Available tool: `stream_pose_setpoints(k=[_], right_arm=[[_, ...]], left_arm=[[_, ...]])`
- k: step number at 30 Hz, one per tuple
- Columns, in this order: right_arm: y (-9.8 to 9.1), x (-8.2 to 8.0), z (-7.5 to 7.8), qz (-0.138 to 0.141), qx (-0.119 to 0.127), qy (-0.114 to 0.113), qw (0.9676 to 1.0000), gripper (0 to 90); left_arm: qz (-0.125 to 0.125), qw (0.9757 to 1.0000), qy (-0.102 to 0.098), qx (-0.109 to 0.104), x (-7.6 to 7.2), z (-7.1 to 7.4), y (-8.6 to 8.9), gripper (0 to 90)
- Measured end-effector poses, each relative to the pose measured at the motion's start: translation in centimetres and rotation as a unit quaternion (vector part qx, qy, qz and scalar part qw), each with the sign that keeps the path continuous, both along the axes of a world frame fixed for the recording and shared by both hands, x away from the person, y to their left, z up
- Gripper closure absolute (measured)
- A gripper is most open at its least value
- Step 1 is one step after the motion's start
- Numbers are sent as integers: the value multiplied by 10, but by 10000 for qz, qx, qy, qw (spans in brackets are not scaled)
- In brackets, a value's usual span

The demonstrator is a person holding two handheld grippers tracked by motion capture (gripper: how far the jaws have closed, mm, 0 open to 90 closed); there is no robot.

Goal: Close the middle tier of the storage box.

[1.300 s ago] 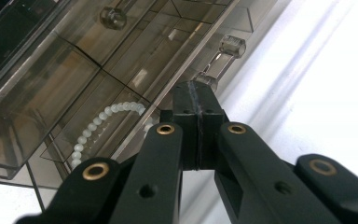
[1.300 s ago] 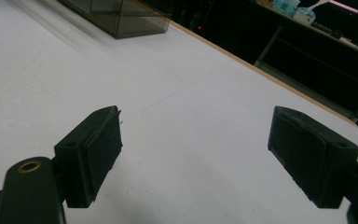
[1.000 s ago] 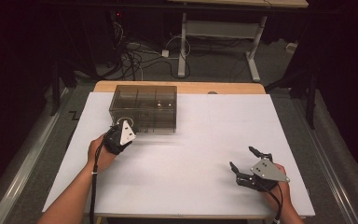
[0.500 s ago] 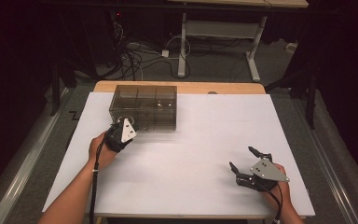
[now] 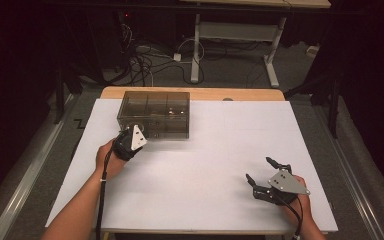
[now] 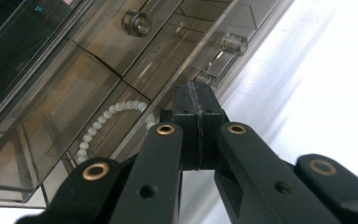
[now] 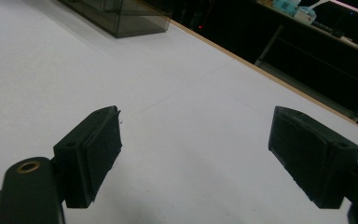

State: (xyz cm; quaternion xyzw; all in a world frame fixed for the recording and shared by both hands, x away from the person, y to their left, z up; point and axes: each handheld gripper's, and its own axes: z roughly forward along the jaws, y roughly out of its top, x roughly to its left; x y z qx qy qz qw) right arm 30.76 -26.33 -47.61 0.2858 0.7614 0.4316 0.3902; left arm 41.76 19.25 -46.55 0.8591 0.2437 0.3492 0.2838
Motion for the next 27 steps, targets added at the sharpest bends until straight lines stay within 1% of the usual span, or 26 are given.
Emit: stream_pose_setpoints(k=[4,8,27], right_arm=[[0,0,0,9,-8,3,10000,176],[0,0,0,6,-9,7,10000,176],[0,0,0,9,-15,1,10000,177]], left_arm=[[11,10000,2,-12,1,-1,0,878],[28,10000,23,20,3,0,0,878],[74,10000,-22,53,12,1,-3,878]])
